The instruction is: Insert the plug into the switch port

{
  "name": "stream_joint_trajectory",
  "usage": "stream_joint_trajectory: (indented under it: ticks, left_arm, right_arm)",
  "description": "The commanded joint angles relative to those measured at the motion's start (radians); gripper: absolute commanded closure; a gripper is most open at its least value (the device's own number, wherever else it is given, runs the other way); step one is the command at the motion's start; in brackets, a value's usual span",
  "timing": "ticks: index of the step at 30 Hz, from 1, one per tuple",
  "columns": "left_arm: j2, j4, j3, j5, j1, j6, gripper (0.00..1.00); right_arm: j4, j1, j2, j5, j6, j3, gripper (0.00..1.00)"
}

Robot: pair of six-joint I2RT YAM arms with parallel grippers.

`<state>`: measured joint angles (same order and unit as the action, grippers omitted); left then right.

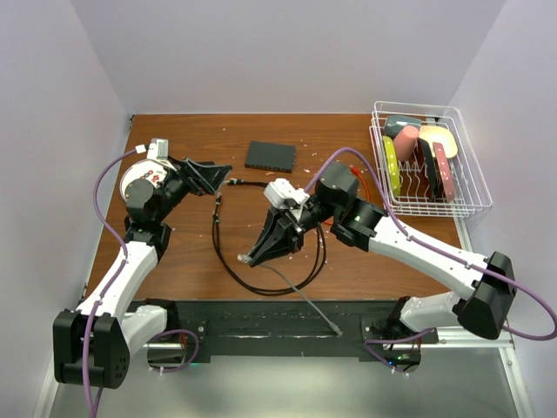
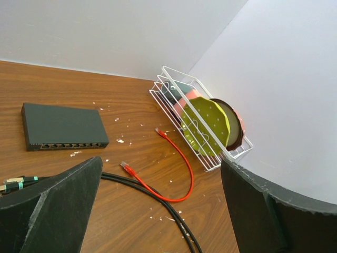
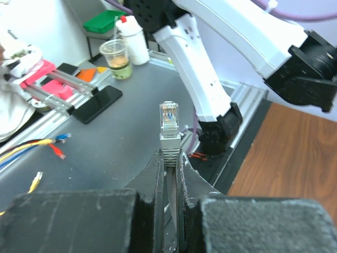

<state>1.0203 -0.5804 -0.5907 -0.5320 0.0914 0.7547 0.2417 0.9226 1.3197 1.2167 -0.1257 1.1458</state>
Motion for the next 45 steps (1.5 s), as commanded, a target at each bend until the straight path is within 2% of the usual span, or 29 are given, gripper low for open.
stream_joint_trajectory:
  ticks: [1,4,5,7,8,11,12,16,20,25,26,31,34,45]
  left_arm:
    - [-0.026,-0.019,0.011,-0.016,-0.012,-0.029,0.00]
    - [-0.032,-0.021,0.005,-0.036,-0.012,-0.057,0.01]
    - [-0.034,-0.024,0.002,-0.054,-0.012,-0.064,0.01]
    - [-0.046,-0.032,0.000,-0.077,-0.012,-0.100,0.02]
    - [-0.051,-0.035,0.000,-0.097,-0.012,-0.110,0.04]
    - [-0.083,-0.073,0.017,-0.150,-0.012,-0.149,0.06]
    - [-0.092,-0.119,0.026,-0.167,-0.012,-0.155,0.06]
    - [-0.111,-0.258,0.075,-0.272,-0.012,-0.143,0.08]
    - [-0.111,-0.523,0.123,-0.413,-0.012,-0.046,0.13]
    - [-0.086,-0.876,0.192,-0.532,-0.009,0.107,0.18]
    - [-0.078,-0.992,0.198,-0.548,-0.007,0.164,0.18]
    - [0.003,-1.318,0.195,-0.614,0.013,0.351,0.23]
    - [0.009,-1.316,0.166,-0.637,0.050,0.354,0.27]
    - [-0.072,-1.316,0.126,-0.612,0.060,0.402,0.36]
  right_arm:
    - [0.036,-0.004,-0.036,0.009,-0.022,0.040,1.00]
    - [-0.051,-0.008,-0.033,-0.216,0.018,0.045,1.00]
    - [-0.070,-0.014,-0.031,-0.346,0.020,0.046,1.00]
    - [-0.104,-0.034,-0.005,-0.397,0.015,0.052,1.00]
    - [-0.101,-0.047,0.007,-0.387,0.006,0.051,1.00]
    - [0.013,-0.100,0.047,-0.229,-0.075,0.026,1.00]
    - [0.081,-0.129,0.058,-0.126,-0.093,0.022,1.00]
    - [0.220,-0.189,0.136,0.068,-0.216,0.038,1.00]
    - [0.211,-0.194,0.188,0.142,-0.212,0.077,1.00]
    - [0.182,-0.194,0.165,0.168,-0.169,0.081,1.00]
    - [0.147,-0.194,0.162,0.170,-0.157,0.083,1.00]
    - [0.047,-0.194,0.164,0.185,-0.083,0.114,1.00]
    - [0.041,-0.194,0.164,0.185,-0.080,0.114,1.00]
    - [-0.032,-0.192,0.217,0.168,-0.034,0.146,1.00]
